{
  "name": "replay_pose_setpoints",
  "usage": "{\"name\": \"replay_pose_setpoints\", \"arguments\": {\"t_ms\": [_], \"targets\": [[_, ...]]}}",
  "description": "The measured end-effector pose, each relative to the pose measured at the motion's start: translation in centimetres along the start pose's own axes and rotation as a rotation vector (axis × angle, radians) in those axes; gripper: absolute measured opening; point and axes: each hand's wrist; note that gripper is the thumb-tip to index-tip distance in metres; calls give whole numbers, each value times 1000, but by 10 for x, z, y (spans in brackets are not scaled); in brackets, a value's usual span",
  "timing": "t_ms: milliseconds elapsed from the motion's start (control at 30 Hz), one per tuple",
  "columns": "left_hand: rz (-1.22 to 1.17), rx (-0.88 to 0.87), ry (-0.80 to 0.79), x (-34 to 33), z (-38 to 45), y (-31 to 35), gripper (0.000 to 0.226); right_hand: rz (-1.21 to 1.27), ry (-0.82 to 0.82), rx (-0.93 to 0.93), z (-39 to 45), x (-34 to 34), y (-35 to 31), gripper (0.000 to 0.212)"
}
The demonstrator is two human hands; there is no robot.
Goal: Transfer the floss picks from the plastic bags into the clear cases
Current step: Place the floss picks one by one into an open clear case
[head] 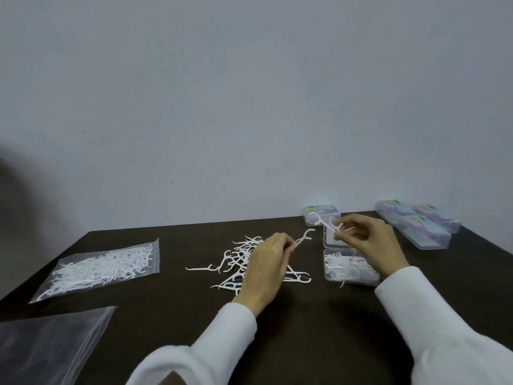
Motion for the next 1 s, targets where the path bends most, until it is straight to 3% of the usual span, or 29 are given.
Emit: {"name": "replay_pose_setpoints", "arguments": {"t_ms": [167,300,433,500,733,933,1000], "targets": [[39,-88,7,-27,17,19,10,-74,9,-78,4,25,28,23],[126,-158,-21,-47,26,29,28,-122,58,-96,6,31,43,20],[327,-338,-18,-65,33,30,4,-325,-69,-83,7,40,50,18],[385,-387,-37,-70,34,28,23,-443,-143,-80,8,40,54,16],[372,-465,5,-76,42,29,19,-477,-206,-88,9,38,59,15],[339,-433,13,-81,46,37,5,-396,-83,-44,8,44,58,18],[265,-378,-28,-79,44,38,19,-396,-67,-24,7,43,56,21]]}}
Point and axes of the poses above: each hand's wrist, its own z-axis towards the middle knuckle, its own x-axis out of the back of the hand, y = z × x, and after that the axes turned 1 degree about -x, right-handed
